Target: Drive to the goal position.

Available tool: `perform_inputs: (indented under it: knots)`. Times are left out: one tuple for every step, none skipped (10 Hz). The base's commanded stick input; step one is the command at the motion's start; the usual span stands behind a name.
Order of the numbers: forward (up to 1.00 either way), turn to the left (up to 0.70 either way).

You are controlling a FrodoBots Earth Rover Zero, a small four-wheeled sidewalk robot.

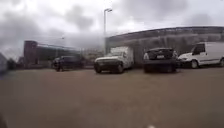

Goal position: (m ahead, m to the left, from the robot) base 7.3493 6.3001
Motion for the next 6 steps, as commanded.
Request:
perform_inputs:
  knots:
    - [0.0,0.45]
    - [0.0,0.45]
    - [0.0,0.45]
    - [1.0,0.27]
    - [1.0,0.27]
    - [1.0,0.27]
